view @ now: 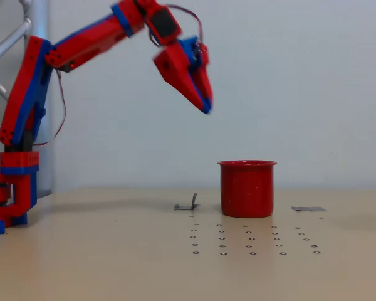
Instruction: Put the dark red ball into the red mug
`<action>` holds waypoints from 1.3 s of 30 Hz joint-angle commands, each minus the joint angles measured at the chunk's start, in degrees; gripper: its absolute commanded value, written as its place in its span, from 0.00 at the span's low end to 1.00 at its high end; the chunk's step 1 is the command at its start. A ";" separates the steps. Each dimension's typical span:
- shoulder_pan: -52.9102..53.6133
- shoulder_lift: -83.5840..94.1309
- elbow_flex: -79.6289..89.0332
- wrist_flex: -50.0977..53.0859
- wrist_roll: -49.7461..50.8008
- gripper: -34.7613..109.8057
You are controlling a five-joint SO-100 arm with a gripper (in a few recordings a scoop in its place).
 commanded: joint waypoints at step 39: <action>19.69 99.76 112.85 -22.50 36.65 0.23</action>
